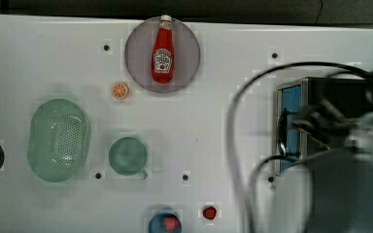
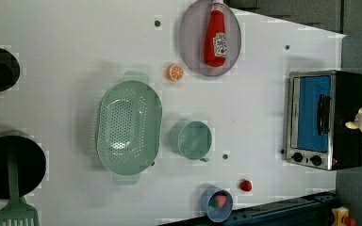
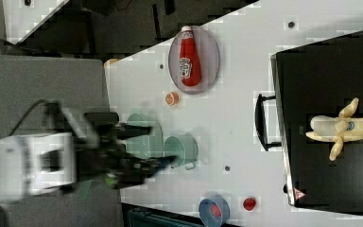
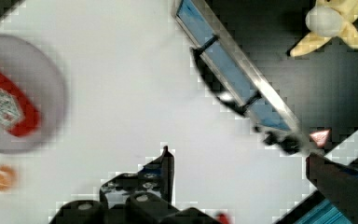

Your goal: Pick banana from table and place on oven.

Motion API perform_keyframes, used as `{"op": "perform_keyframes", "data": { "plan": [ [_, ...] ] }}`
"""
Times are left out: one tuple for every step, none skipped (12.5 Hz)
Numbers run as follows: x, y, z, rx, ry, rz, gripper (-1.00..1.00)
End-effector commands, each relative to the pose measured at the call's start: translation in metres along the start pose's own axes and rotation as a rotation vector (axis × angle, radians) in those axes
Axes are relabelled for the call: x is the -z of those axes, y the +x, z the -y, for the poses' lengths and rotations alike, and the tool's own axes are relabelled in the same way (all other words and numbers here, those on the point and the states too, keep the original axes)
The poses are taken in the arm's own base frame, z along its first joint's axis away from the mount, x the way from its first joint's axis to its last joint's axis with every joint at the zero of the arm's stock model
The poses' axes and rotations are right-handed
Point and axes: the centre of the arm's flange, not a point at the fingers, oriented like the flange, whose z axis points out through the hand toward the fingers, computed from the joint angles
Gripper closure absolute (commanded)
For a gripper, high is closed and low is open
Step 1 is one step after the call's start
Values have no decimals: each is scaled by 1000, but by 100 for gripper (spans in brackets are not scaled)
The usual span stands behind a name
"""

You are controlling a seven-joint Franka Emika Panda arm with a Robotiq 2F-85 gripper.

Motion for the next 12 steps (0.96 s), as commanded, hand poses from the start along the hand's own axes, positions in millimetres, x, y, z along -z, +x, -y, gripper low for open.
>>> {"op": "perform_keyframes", "data": {
  "plan": [
    [-22, -61, 131, -188, -66, 39, -100],
    [-20, -75, 151, -227, -65, 26, -100],
    [-17, -85, 164, -263, -61, 15, -100],
    [-14, -91, 171, -295, -48, 2, -100],
    [-8, -93, 174, -306, -28, -16, -100],
    [-4, -94, 173, -305, -18, -25, -100],
    [-4, -94, 170, -307, -25, -17, -100],
    [-4, -94, 170, -305, -25, -15, -100],
    [-5, -93, 169, -307, -26, -15, -100],
    [-6, -93, 169, -307, -27, -15, -100],
    [-6, -93, 170, -306, -28, -14, -100],
    [-6, -93, 170, -306, -28, -14, -100]
  ]
}}
